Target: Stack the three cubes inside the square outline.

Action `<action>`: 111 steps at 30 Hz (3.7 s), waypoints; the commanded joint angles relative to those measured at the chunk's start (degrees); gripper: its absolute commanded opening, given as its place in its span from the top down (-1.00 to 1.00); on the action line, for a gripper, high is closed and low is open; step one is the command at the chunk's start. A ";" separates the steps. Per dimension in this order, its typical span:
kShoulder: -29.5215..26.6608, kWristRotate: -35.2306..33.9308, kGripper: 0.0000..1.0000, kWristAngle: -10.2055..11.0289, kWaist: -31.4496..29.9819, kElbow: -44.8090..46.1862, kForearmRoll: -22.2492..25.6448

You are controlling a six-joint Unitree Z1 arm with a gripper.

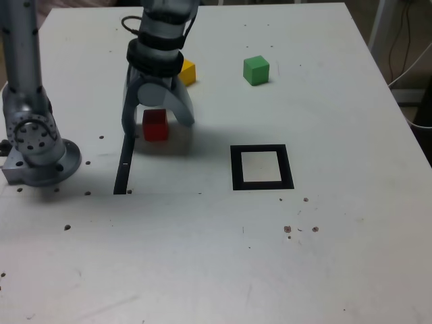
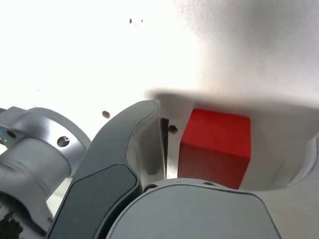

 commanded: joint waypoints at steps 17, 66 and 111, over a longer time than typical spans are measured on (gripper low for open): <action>0.05 -2.32 0.30 2.66 -0.39 -0.48 0.36; 0.75 -11.88 0.39 -3.36 -17.06 -26.12 19.96; 22.82 -15.72 0.38 -0.93 -26.38 -44.74 20.64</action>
